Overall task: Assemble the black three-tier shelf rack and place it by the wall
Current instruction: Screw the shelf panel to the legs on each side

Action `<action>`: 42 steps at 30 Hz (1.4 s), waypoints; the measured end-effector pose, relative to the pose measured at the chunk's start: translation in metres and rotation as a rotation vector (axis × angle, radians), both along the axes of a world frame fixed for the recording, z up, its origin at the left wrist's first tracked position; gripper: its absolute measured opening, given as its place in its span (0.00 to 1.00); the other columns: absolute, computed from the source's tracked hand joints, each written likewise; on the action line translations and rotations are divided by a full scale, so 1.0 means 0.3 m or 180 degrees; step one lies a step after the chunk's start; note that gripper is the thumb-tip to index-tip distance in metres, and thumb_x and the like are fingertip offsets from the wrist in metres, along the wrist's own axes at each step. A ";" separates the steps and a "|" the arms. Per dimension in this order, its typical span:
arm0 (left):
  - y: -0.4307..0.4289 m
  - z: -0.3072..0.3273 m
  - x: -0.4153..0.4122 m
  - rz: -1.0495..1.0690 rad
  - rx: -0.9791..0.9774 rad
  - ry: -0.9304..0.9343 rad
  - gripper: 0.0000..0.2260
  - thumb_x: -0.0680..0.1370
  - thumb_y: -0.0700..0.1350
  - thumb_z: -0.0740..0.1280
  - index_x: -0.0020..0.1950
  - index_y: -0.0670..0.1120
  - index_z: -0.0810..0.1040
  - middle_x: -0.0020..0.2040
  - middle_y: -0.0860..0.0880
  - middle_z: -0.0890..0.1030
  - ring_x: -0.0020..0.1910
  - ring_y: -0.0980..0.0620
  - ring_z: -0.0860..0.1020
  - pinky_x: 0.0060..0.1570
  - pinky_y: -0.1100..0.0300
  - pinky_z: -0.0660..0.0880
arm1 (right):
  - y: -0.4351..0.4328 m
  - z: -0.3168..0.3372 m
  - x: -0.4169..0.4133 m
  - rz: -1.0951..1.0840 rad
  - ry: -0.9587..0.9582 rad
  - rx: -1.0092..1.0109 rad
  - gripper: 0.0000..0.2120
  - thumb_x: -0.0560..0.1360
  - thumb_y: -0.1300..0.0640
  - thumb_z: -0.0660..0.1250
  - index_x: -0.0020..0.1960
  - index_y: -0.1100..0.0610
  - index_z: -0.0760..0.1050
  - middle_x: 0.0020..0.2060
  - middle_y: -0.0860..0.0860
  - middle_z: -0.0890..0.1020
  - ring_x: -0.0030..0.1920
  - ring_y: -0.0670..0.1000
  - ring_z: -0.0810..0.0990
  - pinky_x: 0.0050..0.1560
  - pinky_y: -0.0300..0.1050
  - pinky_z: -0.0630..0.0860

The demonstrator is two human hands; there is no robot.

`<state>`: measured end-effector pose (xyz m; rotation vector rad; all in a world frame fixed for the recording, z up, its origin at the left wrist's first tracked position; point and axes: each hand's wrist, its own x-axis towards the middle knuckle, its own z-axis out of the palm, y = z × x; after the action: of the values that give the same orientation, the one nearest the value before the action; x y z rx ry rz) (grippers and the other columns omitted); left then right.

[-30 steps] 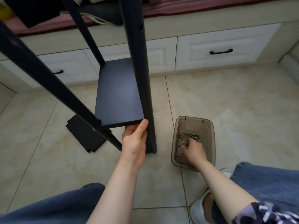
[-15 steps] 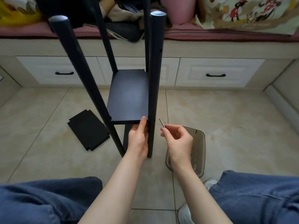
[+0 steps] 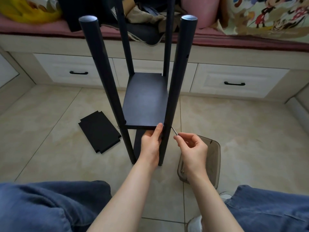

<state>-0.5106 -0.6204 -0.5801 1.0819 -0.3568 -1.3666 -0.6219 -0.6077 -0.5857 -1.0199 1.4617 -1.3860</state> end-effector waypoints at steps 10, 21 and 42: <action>-0.005 -0.018 0.005 -0.0045 -0.0051 0.0037 0.08 0.81 0.46 0.69 0.57 0.45 0.81 0.48 0.49 0.88 0.50 0.53 0.86 0.42 0.67 0.79 | 0.008 -0.007 0.021 0.0034 -0.0007 -0.0138 0.05 0.72 0.63 0.76 0.44 0.55 0.83 0.38 0.44 0.86 0.41 0.43 0.84 0.42 0.32 0.77; -0.011 -0.029 -0.001 -0.0040 -0.0082 0.0077 0.07 0.81 0.45 0.69 0.56 0.45 0.82 0.49 0.48 0.87 0.51 0.51 0.86 0.44 0.66 0.79 | -0.054 0.017 0.020 0.0274 -0.0156 0.0032 0.05 0.73 0.62 0.75 0.48 0.55 0.83 0.39 0.46 0.86 0.44 0.42 0.85 0.46 0.32 0.79; -0.019 -0.046 0.002 -0.0107 -0.0107 -0.0158 0.06 0.81 0.48 0.68 0.55 0.49 0.82 0.49 0.50 0.87 0.51 0.52 0.85 0.44 0.67 0.79 | -0.064 0.017 0.021 0.0362 0.0067 -0.0149 0.06 0.73 0.62 0.75 0.46 0.51 0.83 0.40 0.44 0.86 0.45 0.41 0.85 0.47 0.31 0.78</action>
<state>-0.5101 -0.6260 -0.5940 1.0878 -0.4347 -1.3605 -0.6156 -0.6269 -0.5804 -1.1328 1.3705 -1.3370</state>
